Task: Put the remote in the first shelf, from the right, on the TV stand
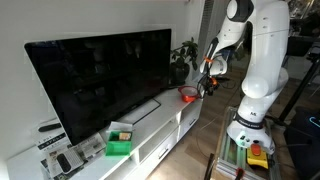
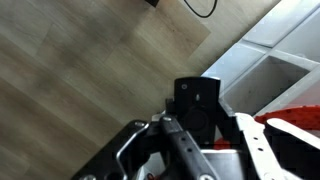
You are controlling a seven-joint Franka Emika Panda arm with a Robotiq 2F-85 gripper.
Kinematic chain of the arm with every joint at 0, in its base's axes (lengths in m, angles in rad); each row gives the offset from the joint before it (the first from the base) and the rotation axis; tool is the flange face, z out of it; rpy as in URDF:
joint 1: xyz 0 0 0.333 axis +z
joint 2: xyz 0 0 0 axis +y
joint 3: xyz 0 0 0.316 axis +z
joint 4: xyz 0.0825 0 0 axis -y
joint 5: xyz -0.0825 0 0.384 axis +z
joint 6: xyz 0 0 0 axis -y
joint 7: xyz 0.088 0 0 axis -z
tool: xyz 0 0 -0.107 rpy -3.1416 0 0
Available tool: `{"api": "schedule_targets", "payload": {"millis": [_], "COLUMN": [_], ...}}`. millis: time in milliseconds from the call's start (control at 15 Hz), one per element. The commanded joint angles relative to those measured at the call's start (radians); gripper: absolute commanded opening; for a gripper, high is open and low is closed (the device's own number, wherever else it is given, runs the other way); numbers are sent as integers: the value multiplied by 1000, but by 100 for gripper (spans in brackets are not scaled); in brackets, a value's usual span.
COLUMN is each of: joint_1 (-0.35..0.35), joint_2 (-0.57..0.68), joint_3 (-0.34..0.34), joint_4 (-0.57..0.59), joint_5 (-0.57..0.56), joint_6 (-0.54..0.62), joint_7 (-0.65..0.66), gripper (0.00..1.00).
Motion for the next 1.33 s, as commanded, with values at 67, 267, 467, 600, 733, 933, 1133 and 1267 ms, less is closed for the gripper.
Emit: {"api": "schedule_targets", "payload": {"millis": [67, 267, 467, 600, 733, 933, 1133, 1267], "joint_1": [-161, -295, -439, -519, -586, -699, -701, -745], "joint_2": [170, 295, 407, 474, 535, 606, 601, 636], "joint_3": [55, 115, 208, 269, 325, 436, 446, 485], "joint_4": [172, 299, 418, 489, 550, 617, 597, 629], "joint_5": [138, 215, 251, 257, 258, 275, 238, 241], "joint_6": [-183, -248, -253, -250, -244, -238, -223, -223], "joint_7": [-31, -73, -139, -173, -198, -271, -248, -277], "gripper": [17, 17, 17, 17, 17, 17, 42, 42]}}
